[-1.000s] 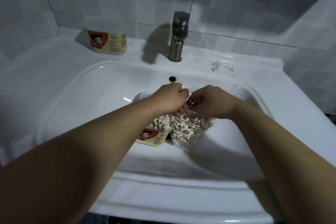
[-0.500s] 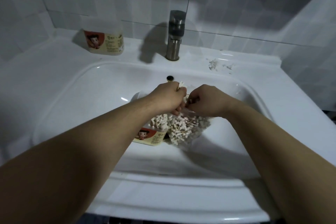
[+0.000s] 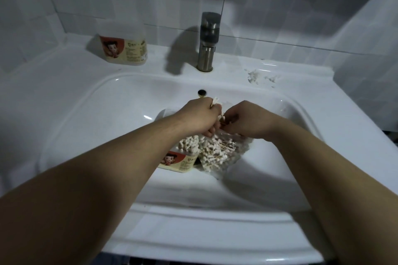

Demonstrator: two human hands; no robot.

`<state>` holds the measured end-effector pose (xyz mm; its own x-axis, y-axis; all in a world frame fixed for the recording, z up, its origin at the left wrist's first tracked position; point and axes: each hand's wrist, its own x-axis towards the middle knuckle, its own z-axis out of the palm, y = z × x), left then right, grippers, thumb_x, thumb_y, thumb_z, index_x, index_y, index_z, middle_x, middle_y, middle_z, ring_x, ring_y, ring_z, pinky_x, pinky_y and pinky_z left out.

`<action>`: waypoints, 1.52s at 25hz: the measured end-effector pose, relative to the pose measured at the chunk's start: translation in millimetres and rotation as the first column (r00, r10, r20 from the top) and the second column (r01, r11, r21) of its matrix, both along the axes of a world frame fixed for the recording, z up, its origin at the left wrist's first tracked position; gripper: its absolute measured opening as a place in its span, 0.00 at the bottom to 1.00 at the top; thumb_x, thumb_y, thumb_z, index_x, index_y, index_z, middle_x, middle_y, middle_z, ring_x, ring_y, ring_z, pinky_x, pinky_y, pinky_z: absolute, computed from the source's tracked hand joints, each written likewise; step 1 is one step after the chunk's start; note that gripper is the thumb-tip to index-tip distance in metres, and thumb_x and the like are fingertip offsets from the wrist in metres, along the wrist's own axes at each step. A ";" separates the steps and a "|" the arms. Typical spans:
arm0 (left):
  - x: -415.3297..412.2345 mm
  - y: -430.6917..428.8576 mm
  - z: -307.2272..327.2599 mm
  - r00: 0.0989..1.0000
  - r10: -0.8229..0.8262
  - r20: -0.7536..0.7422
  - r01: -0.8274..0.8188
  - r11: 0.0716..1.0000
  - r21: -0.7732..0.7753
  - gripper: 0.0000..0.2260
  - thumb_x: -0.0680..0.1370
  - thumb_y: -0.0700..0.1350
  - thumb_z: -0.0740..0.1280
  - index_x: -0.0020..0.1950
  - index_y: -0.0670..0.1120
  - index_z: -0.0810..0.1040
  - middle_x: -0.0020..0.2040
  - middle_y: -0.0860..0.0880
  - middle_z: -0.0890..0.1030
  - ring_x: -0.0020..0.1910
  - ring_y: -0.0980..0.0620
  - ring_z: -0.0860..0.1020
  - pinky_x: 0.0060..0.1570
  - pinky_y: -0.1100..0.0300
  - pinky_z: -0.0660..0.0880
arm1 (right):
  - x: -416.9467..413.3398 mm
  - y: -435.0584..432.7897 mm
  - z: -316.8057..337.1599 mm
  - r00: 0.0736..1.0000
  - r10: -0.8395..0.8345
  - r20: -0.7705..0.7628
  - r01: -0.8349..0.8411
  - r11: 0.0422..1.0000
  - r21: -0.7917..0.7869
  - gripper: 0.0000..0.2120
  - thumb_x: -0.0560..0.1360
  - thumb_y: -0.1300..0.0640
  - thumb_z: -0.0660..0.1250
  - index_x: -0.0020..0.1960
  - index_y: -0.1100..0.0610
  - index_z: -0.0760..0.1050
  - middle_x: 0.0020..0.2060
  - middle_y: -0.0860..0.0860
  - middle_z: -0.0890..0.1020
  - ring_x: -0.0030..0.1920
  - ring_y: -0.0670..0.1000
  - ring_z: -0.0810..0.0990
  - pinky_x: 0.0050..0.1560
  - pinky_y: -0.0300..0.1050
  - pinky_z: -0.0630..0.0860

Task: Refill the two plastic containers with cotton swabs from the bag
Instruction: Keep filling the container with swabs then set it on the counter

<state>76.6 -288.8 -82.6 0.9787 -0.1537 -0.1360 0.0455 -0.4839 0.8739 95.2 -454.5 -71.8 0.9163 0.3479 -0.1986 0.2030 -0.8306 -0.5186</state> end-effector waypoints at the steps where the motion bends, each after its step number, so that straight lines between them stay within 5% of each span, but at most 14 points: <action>1: 0.4 0.3 0.2 1.000 -0.003 -0.002 0.003 1.000 -0.003 0.11 0.86 0.47 0.57 0.47 0.47 0.73 0.44 0.42 0.85 0.40 0.46 0.84 0.45 0.49 0.85 | 1.5 -0.5 0.5 0.999 -0.017 0.042 0.018 1.000 -0.021 0.11 0.71 0.58 0.74 0.31 0.56 0.76 0.24 0.48 0.75 0.28 0.46 0.71 0.35 0.42 0.68; 7: -0.9 1.1 2.4 1.000 0.005 -0.011 -0.005 1.000 0.019 0.11 0.86 0.47 0.57 0.49 0.45 0.74 0.45 0.42 0.85 0.39 0.47 0.83 0.42 0.52 0.83 | 3.1 -12.6 14.9 0.991 -0.114 0.075 0.103 0.985 0.138 0.04 0.72 0.61 0.77 0.40 0.55 0.85 0.27 0.47 0.84 0.25 0.41 0.79 0.27 0.31 0.72; 12: -2.9 2.0 4.5 0.999 -0.039 0.030 0.033 0.985 0.169 0.12 0.86 0.50 0.55 0.53 0.46 0.74 0.47 0.46 0.86 0.47 0.45 0.85 0.47 0.49 0.81 | 6.0 -19.0 17.3 0.972 -0.217 0.094 0.177 0.931 0.320 0.01 0.73 0.65 0.75 0.43 0.61 0.86 0.32 0.56 0.86 0.27 0.46 0.80 0.31 0.37 0.76; 20: -4.1 1.3 5.0 0.997 -0.070 0.017 0.066 0.981 0.180 0.12 0.87 0.50 0.55 0.48 0.47 0.73 0.46 0.49 0.85 0.46 0.47 0.85 0.39 0.56 0.77 | 6.6 -16.9 16.3 0.962 -0.273 -0.030 0.250 0.825 0.508 0.03 0.73 0.68 0.75 0.46 0.63 0.85 0.35 0.62 0.84 0.35 0.55 0.85 0.35 0.47 0.83; 28: -3.2 0.6 1.8 0.993 -0.117 0.013 0.113 0.976 0.185 0.12 0.86 0.50 0.56 0.50 0.47 0.74 0.46 0.50 0.85 0.43 0.49 0.85 0.37 0.57 0.76 | 4.0 -13.9 18.0 0.971 -0.237 0.025 0.180 0.802 0.570 0.04 0.75 0.67 0.74 0.46 0.60 0.85 0.33 0.57 0.83 0.35 0.52 0.85 0.36 0.41 0.81; 33: -0.9 0.5 3.2 0.998 -0.058 0.014 0.057 0.996 0.067 0.12 0.87 0.49 0.55 0.54 0.46 0.75 0.46 0.48 0.85 0.40 0.50 0.83 0.36 0.58 0.74 | 6.0 -14.0 22.8 0.948 -0.316 0.043 0.202 0.699 0.686 0.06 0.74 0.69 0.74 0.43 0.59 0.85 0.37 0.57 0.84 0.34 0.52 0.82 0.39 0.40 0.82; 38: 1.6 -1.1 8.8 0.999 0.050 -0.011 -0.051 0.980 -0.194 0.10 0.86 0.46 0.56 0.52 0.46 0.75 0.44 0.48 0.82 0.36 0.53 0.78 0.32 0.60 0.73 | 8.1 -15.6 19.5 0.940 -0.321 0.118 0.198 0.792 0.578 0.07 0.74 0.66 0.75 0.43 0.54 0.86 0.31 0.52 0.84 0.31 0.50 0.84 0.39 0.42 0.82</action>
